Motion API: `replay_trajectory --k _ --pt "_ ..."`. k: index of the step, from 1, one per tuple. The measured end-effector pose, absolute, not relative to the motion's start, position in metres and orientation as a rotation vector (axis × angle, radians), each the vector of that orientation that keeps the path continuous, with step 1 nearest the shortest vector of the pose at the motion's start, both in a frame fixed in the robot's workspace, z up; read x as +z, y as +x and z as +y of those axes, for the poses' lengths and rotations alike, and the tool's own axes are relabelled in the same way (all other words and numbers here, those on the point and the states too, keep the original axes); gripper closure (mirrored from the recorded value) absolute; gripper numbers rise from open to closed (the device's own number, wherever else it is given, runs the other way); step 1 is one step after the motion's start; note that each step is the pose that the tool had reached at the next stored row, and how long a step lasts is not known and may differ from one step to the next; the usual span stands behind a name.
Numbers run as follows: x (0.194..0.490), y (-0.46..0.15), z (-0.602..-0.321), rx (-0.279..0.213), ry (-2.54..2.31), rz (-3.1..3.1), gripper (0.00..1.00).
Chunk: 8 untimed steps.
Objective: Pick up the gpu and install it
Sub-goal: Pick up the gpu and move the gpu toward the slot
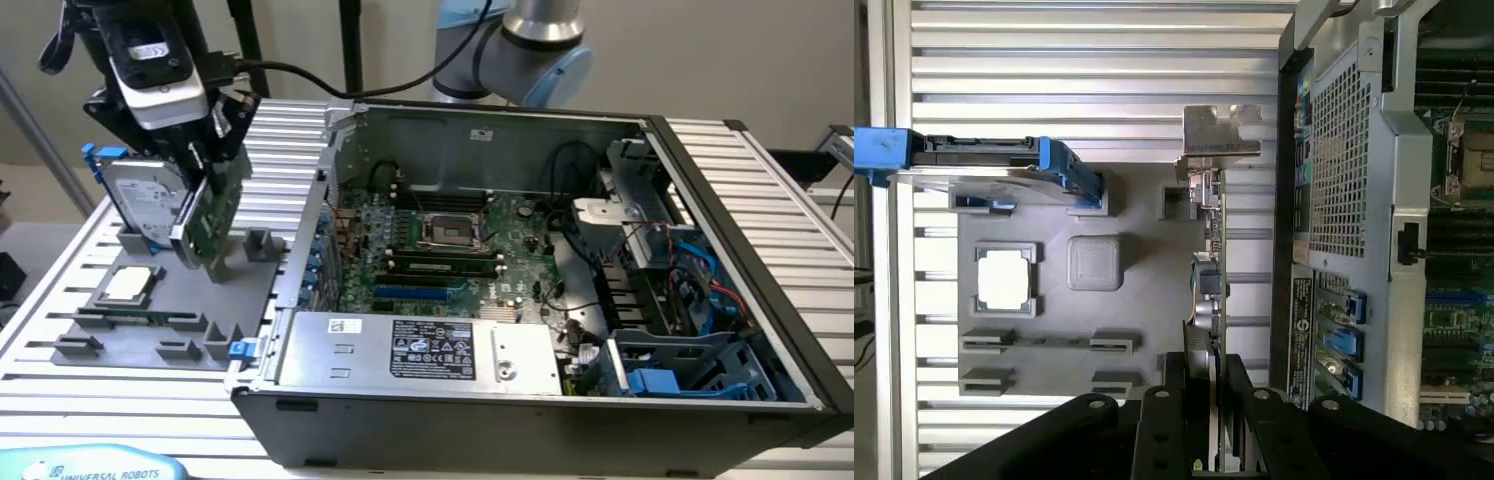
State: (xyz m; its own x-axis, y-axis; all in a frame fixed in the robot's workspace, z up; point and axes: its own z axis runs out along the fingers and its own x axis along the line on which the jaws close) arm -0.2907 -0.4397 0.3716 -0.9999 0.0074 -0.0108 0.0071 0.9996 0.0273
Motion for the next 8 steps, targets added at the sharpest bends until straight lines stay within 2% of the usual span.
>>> replay_trajectory --k 8 --pt "0.408 -0.258 -0.44 0.043 0.011 3.134 0.73"
